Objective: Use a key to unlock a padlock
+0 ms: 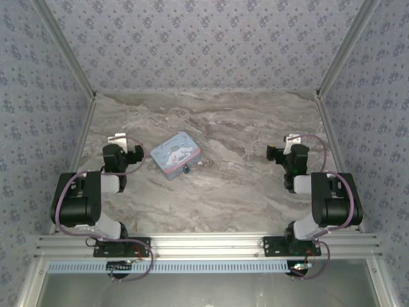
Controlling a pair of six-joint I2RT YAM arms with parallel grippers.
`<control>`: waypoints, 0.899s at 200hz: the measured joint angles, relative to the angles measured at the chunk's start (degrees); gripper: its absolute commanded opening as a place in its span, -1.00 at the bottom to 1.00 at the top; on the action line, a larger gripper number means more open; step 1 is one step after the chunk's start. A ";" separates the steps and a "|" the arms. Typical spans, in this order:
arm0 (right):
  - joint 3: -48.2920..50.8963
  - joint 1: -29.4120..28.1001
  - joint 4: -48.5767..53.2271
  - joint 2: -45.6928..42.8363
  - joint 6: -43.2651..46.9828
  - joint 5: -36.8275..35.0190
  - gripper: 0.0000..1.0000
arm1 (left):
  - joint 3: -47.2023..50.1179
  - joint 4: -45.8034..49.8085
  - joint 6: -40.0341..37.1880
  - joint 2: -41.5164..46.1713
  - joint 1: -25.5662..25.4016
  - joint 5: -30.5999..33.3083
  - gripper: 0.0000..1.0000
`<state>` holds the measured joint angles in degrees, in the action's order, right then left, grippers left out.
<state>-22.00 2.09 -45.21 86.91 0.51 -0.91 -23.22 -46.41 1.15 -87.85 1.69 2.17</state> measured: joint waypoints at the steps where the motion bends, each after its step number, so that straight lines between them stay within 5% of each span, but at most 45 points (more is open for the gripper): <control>1: -0.02 0.00 0.00 0.00 0.00 0.00 1.00 | 0.00 0.00 0.02 0.00 -0.02 0.00 0.99; 180: -0.11 0.48 0.81 -0.22 0.00 0.76 1.00 | 0.02 0.07 0.31 0.11 -0.68 1.27 0.99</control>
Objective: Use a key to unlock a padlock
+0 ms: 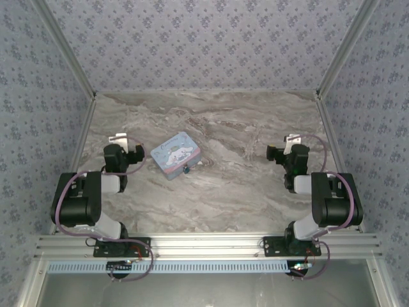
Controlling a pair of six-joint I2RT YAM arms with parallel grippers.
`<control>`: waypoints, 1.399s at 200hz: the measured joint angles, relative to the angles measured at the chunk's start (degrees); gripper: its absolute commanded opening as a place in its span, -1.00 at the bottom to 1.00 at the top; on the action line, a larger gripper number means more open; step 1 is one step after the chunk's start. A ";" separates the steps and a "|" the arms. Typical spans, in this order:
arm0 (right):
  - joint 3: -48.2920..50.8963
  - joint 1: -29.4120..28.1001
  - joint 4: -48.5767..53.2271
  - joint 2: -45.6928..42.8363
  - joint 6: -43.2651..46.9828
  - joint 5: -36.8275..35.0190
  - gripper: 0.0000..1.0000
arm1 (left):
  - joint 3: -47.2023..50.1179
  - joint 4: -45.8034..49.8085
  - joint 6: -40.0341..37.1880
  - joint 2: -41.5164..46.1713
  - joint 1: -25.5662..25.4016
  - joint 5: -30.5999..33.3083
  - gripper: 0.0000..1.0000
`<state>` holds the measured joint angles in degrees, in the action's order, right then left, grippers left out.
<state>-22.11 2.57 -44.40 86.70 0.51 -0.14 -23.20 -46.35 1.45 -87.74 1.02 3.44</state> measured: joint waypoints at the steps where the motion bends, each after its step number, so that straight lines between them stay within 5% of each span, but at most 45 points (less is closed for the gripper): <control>1: -0.02 0.02 0.09 -0.04 -0.02 0.00 1.00 | 0.00 0.02 0.04 0.00 0.00 0.04 0.99; 51: -4.87 -0.04 15.45 -12.17 -1.57 1.57 1.00 | -0.85 12.85 3.43 17.88 0.00 3.58 0.99; 88: -7.02 -1.84 28.28 -24.00 -7.85 3.21 1.00 | -12.92 32.33 15.54 25.24 0.00 2.05 0.99; 148: -8.26 -11.26 45.38 -36.59 -21.40 11.04 1.00 | -17.27 49.72 35.41 21.70 -1.36 -10.32 0.99; 210: -12.15 -26.40 57.86 -29.31 -26.27 8.13 0.99 | -18.56 55.49 45.48 12.79 -7.19 -17.40 0.99; 280: -16.09 -30.60 63.54 -25.16 -25.77 2.89 0.97 | -22.21 53.70 49.24 3.04 -12.79 -20.72 0.99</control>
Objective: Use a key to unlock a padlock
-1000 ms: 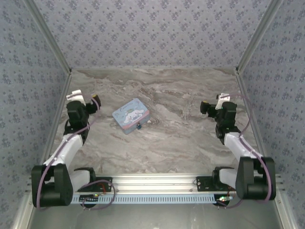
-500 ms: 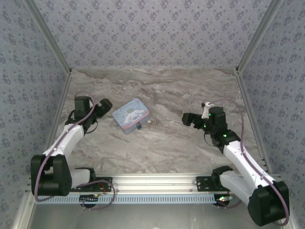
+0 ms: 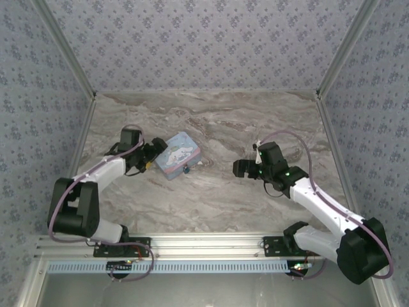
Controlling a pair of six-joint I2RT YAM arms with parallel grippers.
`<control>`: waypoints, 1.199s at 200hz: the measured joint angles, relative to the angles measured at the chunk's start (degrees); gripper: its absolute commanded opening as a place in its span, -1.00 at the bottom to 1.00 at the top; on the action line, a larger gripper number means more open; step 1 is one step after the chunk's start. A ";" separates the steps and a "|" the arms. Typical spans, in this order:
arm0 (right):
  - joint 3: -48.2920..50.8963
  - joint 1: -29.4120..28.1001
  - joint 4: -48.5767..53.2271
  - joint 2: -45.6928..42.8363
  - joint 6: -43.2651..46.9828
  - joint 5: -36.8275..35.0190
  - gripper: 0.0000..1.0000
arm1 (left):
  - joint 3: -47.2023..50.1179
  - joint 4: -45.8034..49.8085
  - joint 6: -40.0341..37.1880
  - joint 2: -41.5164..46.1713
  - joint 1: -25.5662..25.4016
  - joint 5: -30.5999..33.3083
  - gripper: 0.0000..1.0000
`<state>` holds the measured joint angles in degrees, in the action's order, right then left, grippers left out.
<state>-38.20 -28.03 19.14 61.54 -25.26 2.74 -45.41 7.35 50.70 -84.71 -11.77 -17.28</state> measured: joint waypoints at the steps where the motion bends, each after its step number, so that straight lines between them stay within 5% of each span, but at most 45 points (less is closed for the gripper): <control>1: -0.02 -0.02 0.00 0.02 0.00 -0.02 0.97 | -0.22 0.00 -0.02 -0.26 -0.11 -0.04 0.99; 47: -1.18 -1.77 3.26 1.57 0.66 -1.77 0.95 | -8.74 -0.98 -0.28 -8.55 -3.91 -0.11 0.99; 125: -4.22 -4.50 7.13 5.22 2.16 -1.92 0.63 | -17.46 -3.34 -0.09 -17.51 -10.73 0.07 0.99; 194: -18.97 -10.34 13.11 22.34 10.80 -1.05 0.28 | -13.51 -0.72 -3.78 -3.06 -6.08 6.82 0.99; 240: -24.65 -13.29 15.67 32.52 17.49 -1.53 0.21 | -8.94 0.28 -4.39 4.39 -2.40 10.21 0.99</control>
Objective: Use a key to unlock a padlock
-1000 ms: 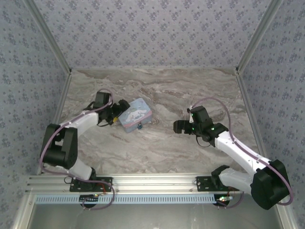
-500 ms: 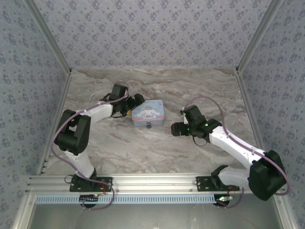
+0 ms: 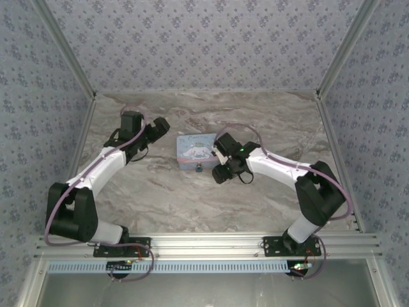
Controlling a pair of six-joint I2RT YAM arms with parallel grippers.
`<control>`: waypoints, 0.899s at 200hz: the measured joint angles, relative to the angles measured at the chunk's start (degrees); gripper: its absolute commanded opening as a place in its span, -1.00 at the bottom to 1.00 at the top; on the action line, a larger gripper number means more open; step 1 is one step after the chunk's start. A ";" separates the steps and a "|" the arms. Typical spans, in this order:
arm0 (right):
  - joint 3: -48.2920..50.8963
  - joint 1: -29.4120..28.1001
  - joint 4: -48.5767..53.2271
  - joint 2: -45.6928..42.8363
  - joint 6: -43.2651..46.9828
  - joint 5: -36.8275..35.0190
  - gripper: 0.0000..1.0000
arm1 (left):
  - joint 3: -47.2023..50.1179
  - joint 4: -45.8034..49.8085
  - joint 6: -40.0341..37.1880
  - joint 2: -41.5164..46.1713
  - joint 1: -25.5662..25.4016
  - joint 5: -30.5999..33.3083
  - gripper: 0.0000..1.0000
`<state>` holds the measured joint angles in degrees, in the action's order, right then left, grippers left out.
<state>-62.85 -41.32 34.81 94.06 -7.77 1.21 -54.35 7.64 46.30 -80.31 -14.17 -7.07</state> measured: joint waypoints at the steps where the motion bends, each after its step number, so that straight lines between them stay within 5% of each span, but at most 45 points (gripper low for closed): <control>1: -0.07 -0.02 0.02 0.13 0.11 -0.02 0.21 | 0.09 0.02 0.00 0.04 0.02 0.04 0.99; 180: -7.98 -1.46 1.46 14.19 11.19 -1.44 -0.02 | 1.40 1.90 0.02 0.83 1.33 1.16 0.99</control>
<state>-70.83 -42.78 36.27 108.25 3.42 -0.23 -52.95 9.54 46.33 -79.48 -12.84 -5.91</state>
